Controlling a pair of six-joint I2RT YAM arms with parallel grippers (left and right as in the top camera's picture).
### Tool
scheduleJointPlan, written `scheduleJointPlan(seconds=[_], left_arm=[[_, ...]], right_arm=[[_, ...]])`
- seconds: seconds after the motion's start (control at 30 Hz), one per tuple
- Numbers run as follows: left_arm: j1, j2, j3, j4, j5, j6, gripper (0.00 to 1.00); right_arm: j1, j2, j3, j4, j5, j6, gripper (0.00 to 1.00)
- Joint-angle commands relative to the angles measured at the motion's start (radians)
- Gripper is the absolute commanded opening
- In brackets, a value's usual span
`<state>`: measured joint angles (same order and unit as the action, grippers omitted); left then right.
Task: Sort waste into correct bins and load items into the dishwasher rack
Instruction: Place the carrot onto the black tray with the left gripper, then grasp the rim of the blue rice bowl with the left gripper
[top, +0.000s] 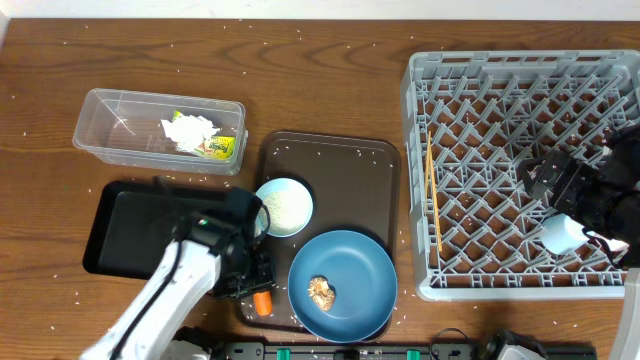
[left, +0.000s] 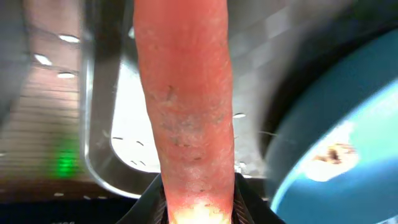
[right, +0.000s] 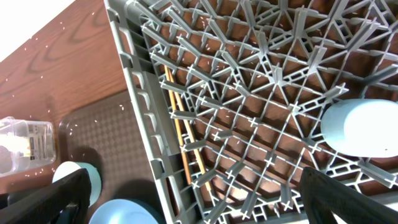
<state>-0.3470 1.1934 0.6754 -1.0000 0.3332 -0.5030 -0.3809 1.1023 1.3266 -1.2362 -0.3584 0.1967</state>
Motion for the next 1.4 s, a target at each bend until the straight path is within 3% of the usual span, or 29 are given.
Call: scheduleJointPlan(seconds=[0.0,0.2,0.4,0.67,0.73,0.8,0.97,1.07,1.3,1.37], left_arm=[[0.050,-0.076,0.026,-0.016,-0.079,-0.067,0.08],[0.283,-0.174,0.026,0.021,-0.242,-0.158,0.06],[0.513,-0.167,0.018,0.182,-0.252,-0.239,0.06],[0.600,-0.041,-0.022,0.316,-0.237,-0.334,0.08],[0.600,-0.021,-0.022,0.318,-0.188,-0.333,0.28],[0.600,-0.019,-0.020,0.322,-0.140,-0.331,0.38],[0.575,-0.068,0.058,0.294,-0.072,-0.190,0.47],[0.531,-0.103,0.135,0.253,-0.145,-0.135,0.56],[0.295,-0.096,0.189,0.318,-0.159,0.187,0.57],[0.211,-0.062,0.189,0.318,-0.208,0.223,0.57]], right_arm=[[0.008,0.002,0.006,0.002,0.003,-0.011,0.99],[0.008,0.002,0.006,0.002,0.003,-0.011,0.99],[0.008,0.002,0.006,0.001,0.003,-0.011,0.99],[0.008,0.002,0.006,-0.010,0.003,-0.011,0.99],[0.008,0.002,0.006,-0.011,0.003,-0.011,0.99],[0.008,0.002,0.006,-0.013,0.003,-0.011,0.99],[0.008,0.002,0.006,-0.010,0.003,-0.011,0.99],[0.008,0.002,0.006,0.000,0.003,-0.011,0.99],[0.008,0.002,0.006,0.018,0.003,-0.011,0.99],[0.008,0.002,0.006,0.023,0.003,-0.011,0.99]])
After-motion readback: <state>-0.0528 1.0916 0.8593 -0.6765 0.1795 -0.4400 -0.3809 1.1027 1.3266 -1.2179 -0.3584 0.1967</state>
